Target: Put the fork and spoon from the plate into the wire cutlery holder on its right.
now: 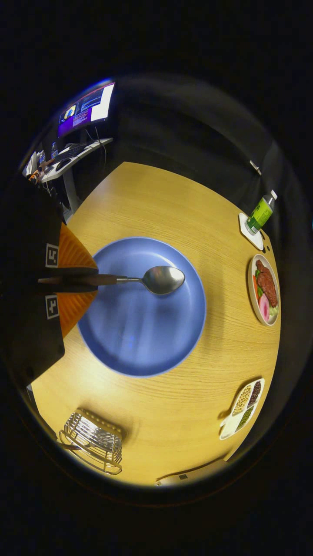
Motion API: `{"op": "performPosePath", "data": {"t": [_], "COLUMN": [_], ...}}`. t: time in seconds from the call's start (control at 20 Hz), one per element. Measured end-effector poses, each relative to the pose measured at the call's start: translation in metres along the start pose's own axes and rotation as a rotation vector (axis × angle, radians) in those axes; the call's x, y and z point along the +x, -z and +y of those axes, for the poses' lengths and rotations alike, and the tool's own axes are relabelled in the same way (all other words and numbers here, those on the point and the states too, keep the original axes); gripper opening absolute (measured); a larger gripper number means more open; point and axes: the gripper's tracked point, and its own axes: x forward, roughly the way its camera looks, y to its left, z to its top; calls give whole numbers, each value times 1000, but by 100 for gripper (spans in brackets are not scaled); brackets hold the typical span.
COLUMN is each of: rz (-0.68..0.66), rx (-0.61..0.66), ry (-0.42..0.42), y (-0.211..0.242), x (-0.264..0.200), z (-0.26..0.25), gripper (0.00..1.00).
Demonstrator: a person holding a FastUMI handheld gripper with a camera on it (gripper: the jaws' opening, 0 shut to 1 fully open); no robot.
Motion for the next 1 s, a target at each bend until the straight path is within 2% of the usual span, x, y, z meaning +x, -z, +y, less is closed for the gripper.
{"op": "performPosePath", "data": {"t": [0.35,0.6,1.0], "rz": [-12,43,176], "rx": [-2,-18,-50], "ry": [16,65,127], "y": [10,26,46], "x": [-91,-148,-200], "z": [-34,-76,-146], "gripper": [8,8,8]}}
